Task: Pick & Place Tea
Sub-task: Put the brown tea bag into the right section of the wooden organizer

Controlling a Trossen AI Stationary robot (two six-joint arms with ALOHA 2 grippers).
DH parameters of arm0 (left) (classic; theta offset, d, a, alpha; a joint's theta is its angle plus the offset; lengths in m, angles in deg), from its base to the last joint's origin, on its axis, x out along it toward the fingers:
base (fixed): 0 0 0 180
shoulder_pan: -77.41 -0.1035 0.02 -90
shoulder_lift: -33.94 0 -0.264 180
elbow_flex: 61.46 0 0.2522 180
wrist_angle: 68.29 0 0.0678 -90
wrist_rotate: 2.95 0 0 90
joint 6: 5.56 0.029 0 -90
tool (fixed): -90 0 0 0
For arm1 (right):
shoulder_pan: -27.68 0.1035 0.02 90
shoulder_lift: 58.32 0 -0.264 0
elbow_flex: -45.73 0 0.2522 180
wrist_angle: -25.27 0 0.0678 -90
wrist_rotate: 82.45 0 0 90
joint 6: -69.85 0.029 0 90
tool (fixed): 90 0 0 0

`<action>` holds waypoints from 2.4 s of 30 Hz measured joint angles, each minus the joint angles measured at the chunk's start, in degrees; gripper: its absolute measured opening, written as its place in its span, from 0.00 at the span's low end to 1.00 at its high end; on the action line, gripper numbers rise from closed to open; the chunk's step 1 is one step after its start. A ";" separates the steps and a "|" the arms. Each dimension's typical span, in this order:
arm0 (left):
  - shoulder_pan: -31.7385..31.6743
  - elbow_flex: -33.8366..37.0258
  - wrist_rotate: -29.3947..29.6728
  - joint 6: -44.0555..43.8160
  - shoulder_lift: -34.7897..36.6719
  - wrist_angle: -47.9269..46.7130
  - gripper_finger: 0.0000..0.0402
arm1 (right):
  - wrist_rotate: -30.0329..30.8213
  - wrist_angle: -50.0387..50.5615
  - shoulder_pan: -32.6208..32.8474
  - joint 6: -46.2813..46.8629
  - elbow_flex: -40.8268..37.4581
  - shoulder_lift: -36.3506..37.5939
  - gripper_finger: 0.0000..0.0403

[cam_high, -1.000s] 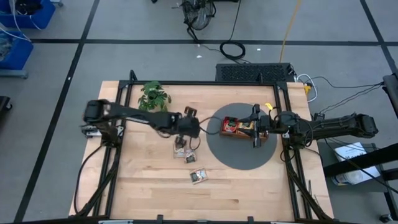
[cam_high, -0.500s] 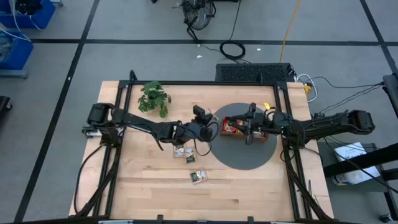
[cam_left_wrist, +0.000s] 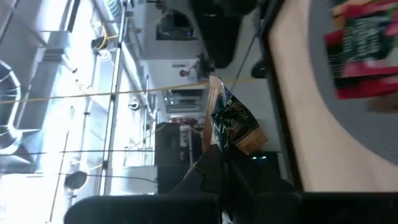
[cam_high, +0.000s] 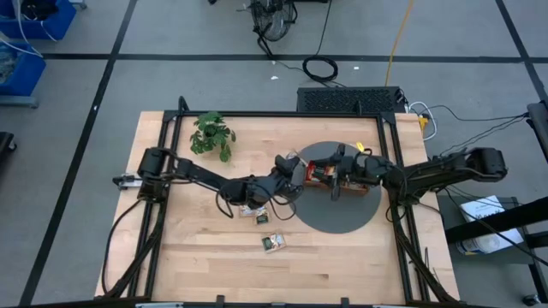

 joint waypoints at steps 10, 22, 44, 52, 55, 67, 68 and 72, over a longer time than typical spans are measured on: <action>0.43 -0.07 -2.84 2.86 0.94 2.04 0.01 | -3.63 -10.68 -2.16 4.83 0.04 -5.07 0.62; 0.58 -0.07 -3.15 2.81 0.94 2.24 0.01 | -9.00 -11.11 -3.35 5.99 5.97 -11.95 0.55; 1.10 -0.07 -0.32 2.59 1.01 2.55 0.07 | -8.48 -10.98 -3.43 2.58 6.67 -13.34 0.03; 2.55 -0.07 4.11 -7.89 1.42 6.66 0.24 | -9.45 -11.44 -3.33 0.05 6.81 -13.34 0.00; 3.24 -0.07 7.83 -15.73 3.35 6.88 0.34 | -9.67 -11.60 -3.29 -0.02 6.95 -13.27 0.00; 6.58 0.00 24.32 -30.88 15.17 3.65 0.64 | -4.45 8.13 -1.94 -3.71 6.62 -0.88 0.00; 6.52 0.00 25.87 -32.32 16.18 1.61 0.64 | -4.15 11.80 -1.72 -3.71 6.68 1.47 0.00; 5.69 0.00 31.70 -40.20 18.14 -8.88 0.66 | 2.34 36.07 -0.28 -2.85 11.84 11.34 0.00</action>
